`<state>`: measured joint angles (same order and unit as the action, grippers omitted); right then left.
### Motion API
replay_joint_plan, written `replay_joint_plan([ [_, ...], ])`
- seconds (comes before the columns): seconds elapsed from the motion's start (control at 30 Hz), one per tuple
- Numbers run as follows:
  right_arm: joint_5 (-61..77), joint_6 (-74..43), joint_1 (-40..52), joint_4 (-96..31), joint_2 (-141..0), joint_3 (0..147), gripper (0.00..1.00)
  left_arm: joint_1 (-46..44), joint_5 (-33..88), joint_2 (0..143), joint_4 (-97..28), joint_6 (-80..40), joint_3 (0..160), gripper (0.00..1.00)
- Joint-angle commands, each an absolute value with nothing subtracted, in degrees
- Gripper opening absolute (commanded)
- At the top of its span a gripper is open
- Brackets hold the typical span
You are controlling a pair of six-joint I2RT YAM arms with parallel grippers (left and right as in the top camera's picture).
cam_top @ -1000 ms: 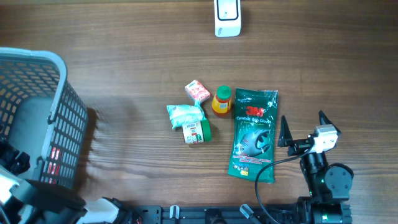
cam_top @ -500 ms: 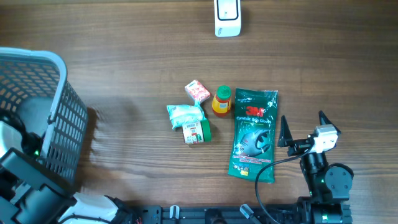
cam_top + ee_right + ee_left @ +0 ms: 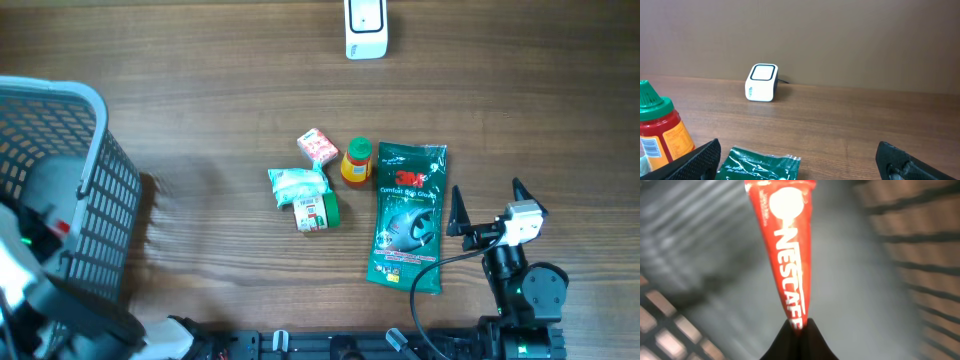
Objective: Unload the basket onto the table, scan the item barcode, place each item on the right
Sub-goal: 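Grasp the red Nescafe stick in the basket with the left gripper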
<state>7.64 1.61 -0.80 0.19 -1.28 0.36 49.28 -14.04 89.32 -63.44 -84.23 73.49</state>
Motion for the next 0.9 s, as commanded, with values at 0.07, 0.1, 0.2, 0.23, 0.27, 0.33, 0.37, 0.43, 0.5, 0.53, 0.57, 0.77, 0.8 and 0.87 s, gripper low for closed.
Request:
replay_joint_plan([
  [0.07, 7.5, 1.3, -0.6, 0.4, -1.1, 0.3, 1.0, 48.9, 2.0, 72.8, -69.2, -65.9, 96.2, 0.04],
  [0.1, 7.5, 1.3, -0.6, 0.4, -1.1, 0.3, 1.0, 48.4, 7.1, 70.7, -68.8, -63.0, 96.8, 0.04],
  [0.2, 7.4, 1.3, -0.6, 0.4, -1.1, 0.3, 1.0, 39.3, 18.9, 62.4, -68.7, -51.7, 96.8, 0.04],
  [0.23, 7.4, 1.4, -0.6, 0.4, -1.1, 0.3, 1.0, 32.6, 18.8, 60.3, -69.8, -48.9, 96.7, 0.04],
  [0.27, 7.4, 1.3, -0.6, 0.4, -1.1, 0.3, 1.0, 21.5, 18.0, 59.0, -71.5, -45.4, 96.2, 0.04],
  [0.33, 7.4, 1.3, -0.6, 0.4, -1.1, 0.3, 1.0, 9.8, 13.3, 58.8, -72.0, -43.4, 94.6, 0.04],
  [0.37, 7.4, 1.3, -0.6, 0.4, -1.1, 0.3, 1.0, 2.7, 9.0, 59.2, -72.3, -43.4, 93.1, 0.04],
  [0.43, 7.4, 1.3, -0.6, 0.4, -1.1, 0.3, 1.0, -10.1, 4.7, 60.2, -71.2, -43.0, 88.9, 0.04],
  [0.5, 7.5, 1.4, -0.6, 0.4, -1.1, 0.3, 1.0, -20.0, 4.1, 61.6, -68.1, -40.1, 84.6, 0.04],
  [0.53, 7.4, 1.3, -0.6, 0.4, -1.1, 0.3, 1.0, -24.9, 3.9, 62.9, -66.1, -39.1, 82.3, 0.04],
  [0.57, 7.5, 1.3, -0.6, 0.4, -1.1, 0.3, 1.0, -32.5, 1.5, 65.5, -62.6, -39.2, 78.8, 0.04],
  [0.77, 7.5, 1.3, -0.6, 0.4, -1.1, 0.3, 1.0, -57.1, -10.4, 85.6, -55.5, -31.2, 76.0, 0.04],
  [0.8, 7.4, 1.4, -0.6, 0.4, -1.1, 0.3, 1.0, -58.9, -10.4, 88.2, -55.5, -29.6, 76.0, 0.04],
  [0.87, 7.4, 1.3, -0.6, 0.4, -1.1, 0.3, 1.0, -62.9, -13.3, 96.1, -55.4, -28.5, 76.0, 0.04],
])
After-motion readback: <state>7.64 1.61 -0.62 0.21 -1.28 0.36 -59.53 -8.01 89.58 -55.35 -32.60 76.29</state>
